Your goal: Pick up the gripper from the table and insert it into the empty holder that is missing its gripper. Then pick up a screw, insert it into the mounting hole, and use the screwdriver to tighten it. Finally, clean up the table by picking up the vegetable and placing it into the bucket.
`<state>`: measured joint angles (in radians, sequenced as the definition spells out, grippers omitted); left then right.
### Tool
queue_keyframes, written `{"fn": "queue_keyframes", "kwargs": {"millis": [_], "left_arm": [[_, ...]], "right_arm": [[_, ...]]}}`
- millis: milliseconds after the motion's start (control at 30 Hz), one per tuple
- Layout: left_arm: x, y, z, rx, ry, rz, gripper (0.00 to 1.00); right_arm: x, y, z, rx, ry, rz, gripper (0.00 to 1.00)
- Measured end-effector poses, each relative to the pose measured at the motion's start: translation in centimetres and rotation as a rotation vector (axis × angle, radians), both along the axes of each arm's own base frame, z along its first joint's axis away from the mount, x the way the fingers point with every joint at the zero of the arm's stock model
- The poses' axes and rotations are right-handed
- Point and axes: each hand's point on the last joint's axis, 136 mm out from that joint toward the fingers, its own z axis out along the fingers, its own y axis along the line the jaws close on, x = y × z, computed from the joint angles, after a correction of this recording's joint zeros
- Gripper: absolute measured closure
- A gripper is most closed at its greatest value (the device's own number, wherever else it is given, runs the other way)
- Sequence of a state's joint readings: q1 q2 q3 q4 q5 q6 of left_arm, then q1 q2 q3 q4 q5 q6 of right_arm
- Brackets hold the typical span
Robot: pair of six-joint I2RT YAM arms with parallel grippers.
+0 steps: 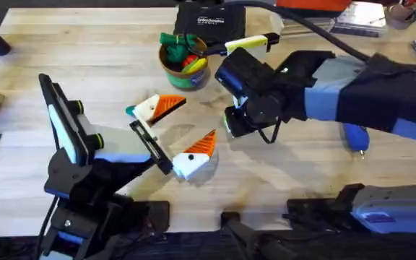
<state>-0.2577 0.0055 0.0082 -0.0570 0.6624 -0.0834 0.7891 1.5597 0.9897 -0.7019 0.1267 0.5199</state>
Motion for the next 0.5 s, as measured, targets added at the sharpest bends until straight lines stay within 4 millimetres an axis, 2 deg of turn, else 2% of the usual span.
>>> {"fn": "queue_keyframes", "kwargs": {"millis": [233, 500], "left_arm": [[0.0, 0.0, 0.0, 0.000, 0.000, 0.000, 0.015], [0.0, 0.0, 0.0, 0.000, 0.000, 0.000, 0.016]], "right_arm": [[-0.5, -0.5, 0.8, -0.035, 0.023, 0.042, 0.993], [0.6, 0.4, 6.5, -0.004, -0.049, 0.109, 0.993]]}}
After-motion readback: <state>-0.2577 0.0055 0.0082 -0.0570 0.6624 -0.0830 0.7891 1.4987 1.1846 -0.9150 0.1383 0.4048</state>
